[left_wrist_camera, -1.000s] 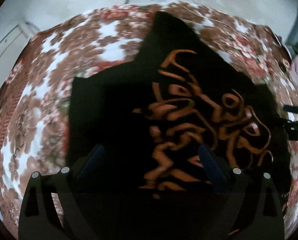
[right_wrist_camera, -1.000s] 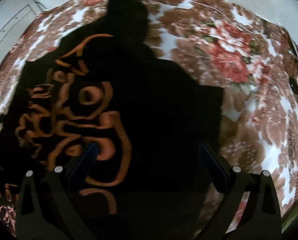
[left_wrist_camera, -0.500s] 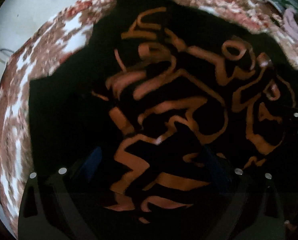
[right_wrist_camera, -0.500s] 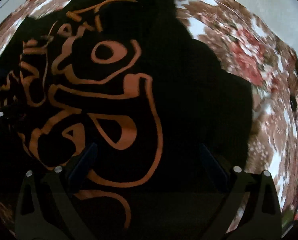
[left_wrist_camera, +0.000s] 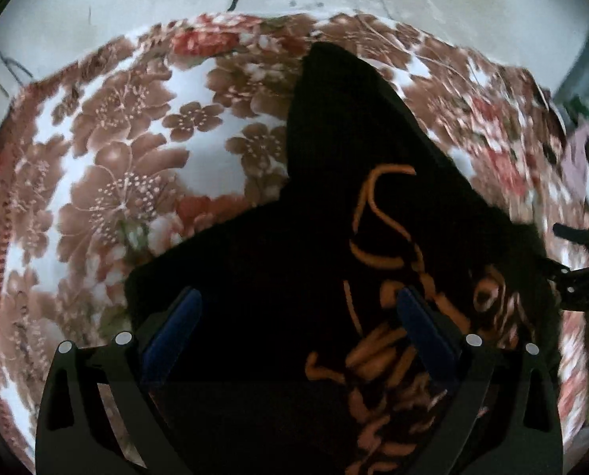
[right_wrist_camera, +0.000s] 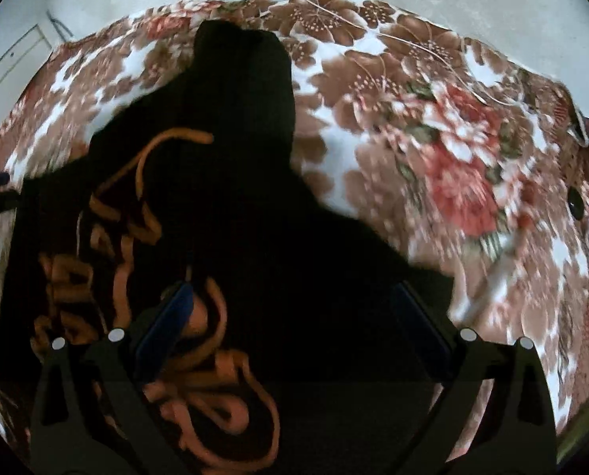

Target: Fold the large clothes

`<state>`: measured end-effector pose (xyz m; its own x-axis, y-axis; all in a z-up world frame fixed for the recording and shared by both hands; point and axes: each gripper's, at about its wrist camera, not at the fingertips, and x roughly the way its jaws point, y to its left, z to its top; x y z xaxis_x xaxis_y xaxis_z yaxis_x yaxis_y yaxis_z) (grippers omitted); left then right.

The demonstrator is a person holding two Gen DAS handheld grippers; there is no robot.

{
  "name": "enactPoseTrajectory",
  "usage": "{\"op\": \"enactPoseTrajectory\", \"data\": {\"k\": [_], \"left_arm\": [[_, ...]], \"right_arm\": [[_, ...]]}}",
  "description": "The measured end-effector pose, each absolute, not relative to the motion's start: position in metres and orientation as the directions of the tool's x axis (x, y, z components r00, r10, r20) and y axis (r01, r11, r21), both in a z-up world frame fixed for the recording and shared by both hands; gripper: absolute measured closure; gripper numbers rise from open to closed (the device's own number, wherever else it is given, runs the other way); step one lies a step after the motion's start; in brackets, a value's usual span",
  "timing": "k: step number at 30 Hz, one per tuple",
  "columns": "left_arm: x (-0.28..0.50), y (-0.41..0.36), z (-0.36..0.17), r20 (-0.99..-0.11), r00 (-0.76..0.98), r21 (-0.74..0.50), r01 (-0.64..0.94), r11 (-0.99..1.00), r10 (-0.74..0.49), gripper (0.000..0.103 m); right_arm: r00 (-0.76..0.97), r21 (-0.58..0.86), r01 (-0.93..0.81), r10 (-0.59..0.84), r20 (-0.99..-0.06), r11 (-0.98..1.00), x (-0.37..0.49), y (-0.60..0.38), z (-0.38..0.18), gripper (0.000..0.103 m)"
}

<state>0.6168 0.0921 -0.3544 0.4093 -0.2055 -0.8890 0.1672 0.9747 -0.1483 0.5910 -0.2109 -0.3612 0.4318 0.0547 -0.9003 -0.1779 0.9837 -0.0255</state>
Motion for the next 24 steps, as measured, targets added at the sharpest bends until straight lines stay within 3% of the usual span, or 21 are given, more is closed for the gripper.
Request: {"op": "enactPoseTrajectory", "data": {"k": [8,15,17,21,23,24], "left_arm": [[0.717,0.076,-0.371,-0.891,0.392,-0.157,0.208,0.966,-0.229,0.006],[0.817,0.060,-0.392,-0.870,0.384,-0.229,0.244,0.942,-0.311,0.006],[0.847,0.056,-0.405,-0.880,0.364,-0.231,0.235,0.944,-0.306,0.007],[0.884,0.044,-0.428,-0.893,0.310,-0.256,0.246,0.935,-0.326,0.007],[0.898,0.039,-0.443,-0.899,0.278,-0.279,0.231,0.932,-0.338,0.007],[0.902,0.038,-0.448,-0.898,0.266,-0.293,0.229,0.928,-0.349,0.008]], "right_arm": [[0.435,0.094,-0.157,0.154,-0.887,0.983,0.714,-0.195,-0.359,0.005],[0.416,0.103,-0.176,0.169,-0.894,0.979,0.820,-0.184,-0.397,0.005],[0.406,0.128,-0.179,0.192,-0.893,0.975,0.841,-0.181,-0.408,0.015],[0.384,0.187,-0.217,0.260,-0.886,0.958,0.872,-0.166,-0.426,0.018],[0.377,0.191,-0.250,0.277,-0.884,0.949,0.878,-0.157,-0.433,0.031],[0.365,0.214,-0.272,0.306,-0.879,0.938,0.880,-0.152,-0.435,0.042]]}}
